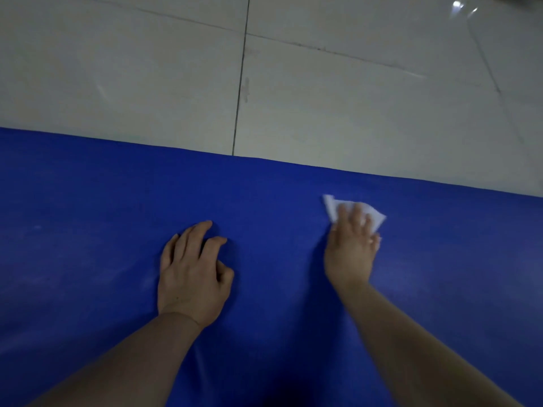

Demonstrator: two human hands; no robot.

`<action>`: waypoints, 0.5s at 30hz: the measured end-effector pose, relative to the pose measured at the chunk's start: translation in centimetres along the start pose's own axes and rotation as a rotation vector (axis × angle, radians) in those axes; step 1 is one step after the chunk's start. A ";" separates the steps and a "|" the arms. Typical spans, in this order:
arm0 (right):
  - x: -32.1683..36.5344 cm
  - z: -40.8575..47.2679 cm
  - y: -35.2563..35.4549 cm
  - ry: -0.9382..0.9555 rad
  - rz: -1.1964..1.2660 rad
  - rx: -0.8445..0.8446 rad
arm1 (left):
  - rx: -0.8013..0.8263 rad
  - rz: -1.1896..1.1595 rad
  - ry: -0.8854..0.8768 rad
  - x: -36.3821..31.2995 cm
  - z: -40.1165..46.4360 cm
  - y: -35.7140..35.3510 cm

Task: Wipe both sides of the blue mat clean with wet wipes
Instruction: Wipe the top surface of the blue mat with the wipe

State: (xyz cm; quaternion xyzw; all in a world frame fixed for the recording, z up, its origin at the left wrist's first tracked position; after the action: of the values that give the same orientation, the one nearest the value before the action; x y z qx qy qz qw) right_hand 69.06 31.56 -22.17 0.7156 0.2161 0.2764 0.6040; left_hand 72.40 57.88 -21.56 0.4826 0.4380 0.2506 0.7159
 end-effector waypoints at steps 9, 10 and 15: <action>-3.8 -0.5 0.6 -0.116 0.035 0.006 | -0.013 -0.008 -0.005 -0.1 0.1 0.1; -3.3 -1.1 0.6 -0.123 0.037 -0.006 | -0.018 -0.009 -0.004 -0.1 0.1 0.1; 1.3 -7.8 -1.1 0.282 0.039 0.135 | -0.025 -0.010 0.003 -0.1 0.1 0.2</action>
State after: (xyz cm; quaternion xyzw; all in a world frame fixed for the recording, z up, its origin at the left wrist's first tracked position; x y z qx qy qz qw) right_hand 64.88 38.42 -22.19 0.7125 0.3031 0.3706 0.5129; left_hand 72.46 57.80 -21.33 0.4710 0.4381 0.2532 0.7225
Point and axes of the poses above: each hand's wrist, its own z-axis towards the middle knuckle, its own y-axis out of the back of the hand, x = y × z, the point moved 6 cm from there along z, towards the middle knuckle, and after that the axes turned 13 degrees about -y, right-handed, at the moved point
